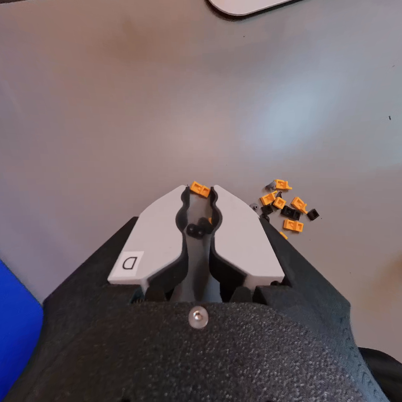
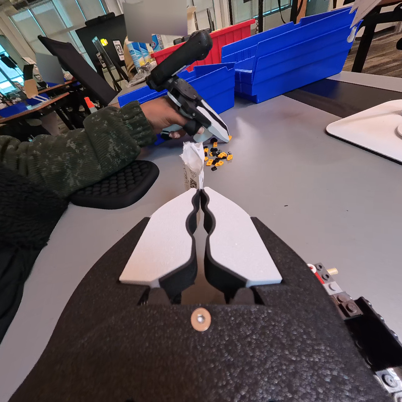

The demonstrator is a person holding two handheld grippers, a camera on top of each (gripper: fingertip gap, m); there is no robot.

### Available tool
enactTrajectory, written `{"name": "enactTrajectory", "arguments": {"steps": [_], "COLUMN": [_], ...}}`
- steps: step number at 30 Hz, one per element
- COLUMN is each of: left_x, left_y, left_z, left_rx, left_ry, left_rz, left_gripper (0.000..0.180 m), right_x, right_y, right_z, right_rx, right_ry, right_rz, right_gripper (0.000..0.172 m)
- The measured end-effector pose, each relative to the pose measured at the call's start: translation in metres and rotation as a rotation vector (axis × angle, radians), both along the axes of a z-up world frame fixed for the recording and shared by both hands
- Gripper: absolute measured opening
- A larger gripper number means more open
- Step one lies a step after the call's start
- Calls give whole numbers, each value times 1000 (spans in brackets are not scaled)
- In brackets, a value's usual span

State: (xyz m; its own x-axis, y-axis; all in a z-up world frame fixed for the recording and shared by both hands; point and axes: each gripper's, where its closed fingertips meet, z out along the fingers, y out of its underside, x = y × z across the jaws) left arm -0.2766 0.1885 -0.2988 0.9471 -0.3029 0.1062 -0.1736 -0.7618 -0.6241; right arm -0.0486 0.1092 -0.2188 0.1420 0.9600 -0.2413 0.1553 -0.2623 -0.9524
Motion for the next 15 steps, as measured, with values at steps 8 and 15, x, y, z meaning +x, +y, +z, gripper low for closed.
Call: {"name": "enactTrajectory", "arguments": {"steps": [8,15], "left_x": [41,136], "left_y": [-22,-63], "left_z": [7,89], "left_rx": [-26,263], "left_ry": [-74,-314], "left_rz": [-215,-620], "left_gripper": [16,16], "right_x": [1,-1], "right_y": [0,-1], "right_z": [1,-4], "right_rx": [0,14], "right_ry": [2,-23], "right_rz": [0,2], "right_gripper": [0,0]}}
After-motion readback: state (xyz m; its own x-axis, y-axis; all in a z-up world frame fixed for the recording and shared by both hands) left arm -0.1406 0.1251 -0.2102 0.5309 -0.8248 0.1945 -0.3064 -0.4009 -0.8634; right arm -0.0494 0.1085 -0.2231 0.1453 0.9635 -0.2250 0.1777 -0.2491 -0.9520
